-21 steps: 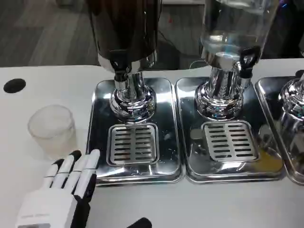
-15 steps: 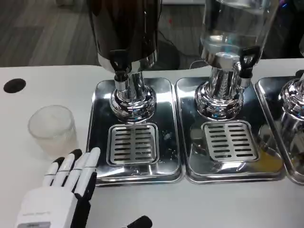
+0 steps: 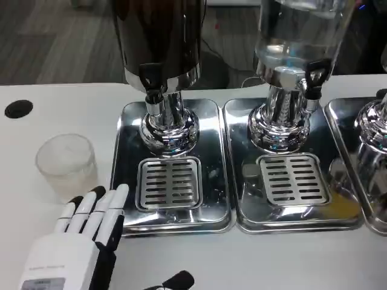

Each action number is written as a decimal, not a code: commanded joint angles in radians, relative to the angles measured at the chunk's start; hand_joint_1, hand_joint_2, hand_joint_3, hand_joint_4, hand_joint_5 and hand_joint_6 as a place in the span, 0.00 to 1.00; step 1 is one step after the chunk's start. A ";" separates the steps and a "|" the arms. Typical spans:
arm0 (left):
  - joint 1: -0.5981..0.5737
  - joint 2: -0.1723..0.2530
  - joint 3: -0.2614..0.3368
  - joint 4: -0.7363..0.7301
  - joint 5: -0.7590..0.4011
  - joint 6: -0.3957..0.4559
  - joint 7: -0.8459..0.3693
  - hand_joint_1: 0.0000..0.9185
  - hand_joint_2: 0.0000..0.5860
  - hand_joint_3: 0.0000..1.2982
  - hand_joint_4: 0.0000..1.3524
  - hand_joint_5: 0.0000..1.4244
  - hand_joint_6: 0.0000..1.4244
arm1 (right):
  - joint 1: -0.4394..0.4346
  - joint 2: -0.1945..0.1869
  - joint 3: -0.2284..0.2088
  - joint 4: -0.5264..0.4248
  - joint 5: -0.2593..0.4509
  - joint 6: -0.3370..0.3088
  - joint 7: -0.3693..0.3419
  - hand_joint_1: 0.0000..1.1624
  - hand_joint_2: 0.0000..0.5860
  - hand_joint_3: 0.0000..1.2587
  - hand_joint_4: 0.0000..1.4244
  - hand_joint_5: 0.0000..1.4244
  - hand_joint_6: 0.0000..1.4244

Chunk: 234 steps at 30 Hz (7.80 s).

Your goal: Grasp the cup under the faucet to collect the drink, then remove the cup.

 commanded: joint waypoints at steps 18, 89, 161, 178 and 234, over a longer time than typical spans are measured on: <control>-0.025 -0.007 0.042 0.005 -0.060 0.061 -0.010 0.00 0.08 0.09 0.03 0.13 0.12 | 0.076 0.010 -0.022 -0.066 0.051 -0.018 0.003 0.24 0.80 0.14 0.00 0.00 0.00; -0.957 0.218 -0.124 0.548 -0.012 0.753 -0.434 0.32 0.12 0.16 0.22 0.41 0.52 | 0.184 0.043 -0.053 -0.039 0.246 -0.216 0.140 0.25 0.76 0.18 0.01 0.02 0.00; -1.021 0.023 -0.290 0.548 -0.017 0.644 -0.181 0.45 0.16 0.46 0.47 0.63 0.75 | 0.172 0.037 -0.064 0.056 0.310 -0.294 0.205 0.27 0.74 0.18 0.03 0.02 0.00; -1.010 0.053 -0.277 0.537 -0.022 0.668 -0.207 0.05 0.04 0.31 0.32 0.52 0.60 | 0.150 0.041 -0.055 0.067 0.327 -0.286 0.226 0.27 0.74 0.18 0.03 0.03 0.00; -0.914 0.025 -0.130 0.141 -0.269 0.445 -0.268 0.02 0.11 0.40 0.37 0.67 0.78 | 0.135 0.056 -0.041 0.061 0.307 -0.272 0.234 0.27 0.74 0.17 0.03 0.03 0.00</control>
